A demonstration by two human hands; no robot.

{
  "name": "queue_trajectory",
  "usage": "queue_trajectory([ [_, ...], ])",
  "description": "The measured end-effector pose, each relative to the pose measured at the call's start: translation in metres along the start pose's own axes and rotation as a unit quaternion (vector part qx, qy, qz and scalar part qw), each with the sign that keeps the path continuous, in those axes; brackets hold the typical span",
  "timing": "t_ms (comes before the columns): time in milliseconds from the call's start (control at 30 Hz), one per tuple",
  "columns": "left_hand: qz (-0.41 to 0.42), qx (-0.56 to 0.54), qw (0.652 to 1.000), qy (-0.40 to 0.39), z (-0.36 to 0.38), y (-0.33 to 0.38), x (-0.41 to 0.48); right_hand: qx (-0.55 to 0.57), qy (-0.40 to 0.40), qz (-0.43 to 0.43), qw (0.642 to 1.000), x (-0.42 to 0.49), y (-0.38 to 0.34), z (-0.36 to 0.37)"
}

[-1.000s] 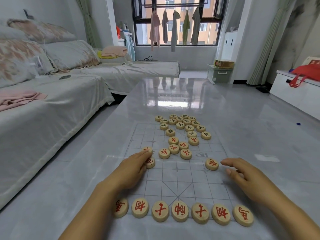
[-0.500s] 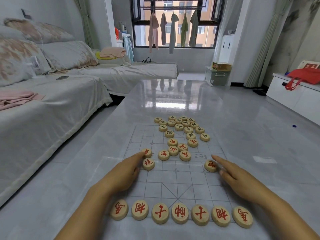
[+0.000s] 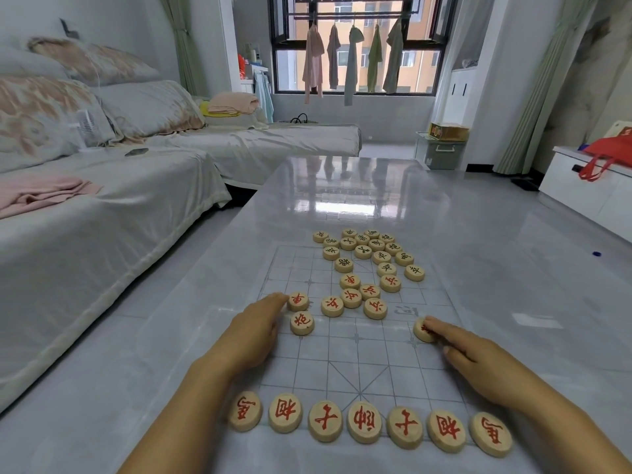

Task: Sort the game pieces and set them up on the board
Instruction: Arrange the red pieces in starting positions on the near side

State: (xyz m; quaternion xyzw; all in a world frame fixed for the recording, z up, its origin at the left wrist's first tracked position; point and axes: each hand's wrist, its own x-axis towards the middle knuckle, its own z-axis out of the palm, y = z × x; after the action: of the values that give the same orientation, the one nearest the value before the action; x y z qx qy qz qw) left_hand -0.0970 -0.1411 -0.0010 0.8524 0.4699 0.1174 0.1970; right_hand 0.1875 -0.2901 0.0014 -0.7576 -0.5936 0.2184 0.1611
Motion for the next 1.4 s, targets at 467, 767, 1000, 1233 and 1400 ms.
queue_trajectory([
  [467,-0.018,0.098,0.995,-0.006,-0.011,-0.011,-0.004,-0.015,-0.008,-0.038,0.999,-0.004,0.005,0.002],
  [767,0.034,0.080,0.996,-0.016,-0.019,-0.033,-0.046,-0.007,0.037,-0.023,0.999,0.014,-0.009,-0.004],
  [1000,0.008,-0.007,1.000,-0.022,-0.017,-0.044,-0.041,-0.086,-0.019,-0.079,0.993,0.102,-0.080,0.007],
  [1233,0.016,0.008,1.000,-0.009,-0.015,-0.046,-0.035,-0.196,-0.064,-0.057,0.977,0.125,-0.091,0.000],
  [1400,0.011,0.001,1.000,-0.017,-0.014,-0.045,-0.039,-0.177,-0.078,-0.021,0.981,0.088,-0.055,-0.025],
])
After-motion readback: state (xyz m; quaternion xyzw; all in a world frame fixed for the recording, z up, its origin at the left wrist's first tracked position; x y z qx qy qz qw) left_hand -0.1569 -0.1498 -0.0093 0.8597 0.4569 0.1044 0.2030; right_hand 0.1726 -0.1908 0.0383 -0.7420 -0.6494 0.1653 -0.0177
